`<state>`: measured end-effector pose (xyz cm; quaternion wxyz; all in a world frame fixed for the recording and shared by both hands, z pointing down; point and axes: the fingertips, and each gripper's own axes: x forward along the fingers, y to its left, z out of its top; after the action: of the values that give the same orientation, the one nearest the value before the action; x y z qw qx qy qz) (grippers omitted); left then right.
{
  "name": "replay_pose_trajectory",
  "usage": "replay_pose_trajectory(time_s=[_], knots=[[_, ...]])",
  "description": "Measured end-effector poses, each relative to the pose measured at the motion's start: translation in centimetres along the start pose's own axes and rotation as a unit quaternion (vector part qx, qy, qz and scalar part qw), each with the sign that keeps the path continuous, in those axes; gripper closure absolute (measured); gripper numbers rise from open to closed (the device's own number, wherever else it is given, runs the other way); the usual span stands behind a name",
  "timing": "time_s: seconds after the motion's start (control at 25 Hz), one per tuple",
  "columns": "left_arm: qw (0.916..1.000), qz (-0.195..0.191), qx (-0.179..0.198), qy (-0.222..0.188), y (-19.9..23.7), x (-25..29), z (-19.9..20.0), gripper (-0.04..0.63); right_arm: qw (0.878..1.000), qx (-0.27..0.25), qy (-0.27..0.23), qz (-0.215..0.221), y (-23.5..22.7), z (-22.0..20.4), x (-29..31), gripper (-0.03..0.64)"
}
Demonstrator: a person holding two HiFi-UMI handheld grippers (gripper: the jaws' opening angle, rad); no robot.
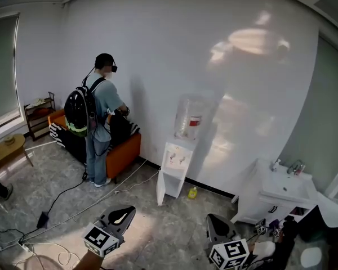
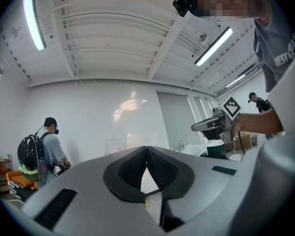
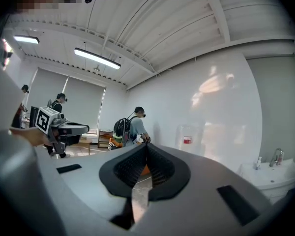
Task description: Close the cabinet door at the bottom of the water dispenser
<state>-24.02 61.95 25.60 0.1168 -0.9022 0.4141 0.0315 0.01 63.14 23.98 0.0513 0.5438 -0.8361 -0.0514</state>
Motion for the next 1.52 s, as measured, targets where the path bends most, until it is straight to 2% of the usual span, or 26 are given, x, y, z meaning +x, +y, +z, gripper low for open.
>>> replay_pose_trajectory(time_s=[0.28,0.36,0.68,1.28,1.44,1.52], knots=[[0.9998,-0.011,-0.013,-0.004,-0.4,0.1,-0.3,0.578,1.000,-0.013,0.002,-0.003,-0.1,0.0,-0.1,0.588],[0.9999,-0.013,-0.004,0.000,0.0,0.2,-0.8,0.578,1.000,-0.007,0.003,-0.007,-0.4,0.0,0.3,0.588],[0.9996,0.013,-0.004,0.025,2.1,2.3,-2.3,0.578,1.000,0.005,0.000,0.011,-2.6,-0.2,4.2,0.588],[0.9937,0.085,0.007,0.073,5.0,12.8,-2.2,0.578,0.996,0.021,-0.008,0.089,-12.9,0.1,15.0,0.588],[0.9915,0.105,-0.003,0.077,5.6,15.4,-1.8,0.578,0.994,0.031,-0.005,0.100,-15.4,0.2,17.3,0.588],[0.9905,0.110,0.006,0.083,5.8,16.3,-2.0,0.578,0.994,0.038,-0.004,0.105,-16.5,-0.1,18.1,0.588]])
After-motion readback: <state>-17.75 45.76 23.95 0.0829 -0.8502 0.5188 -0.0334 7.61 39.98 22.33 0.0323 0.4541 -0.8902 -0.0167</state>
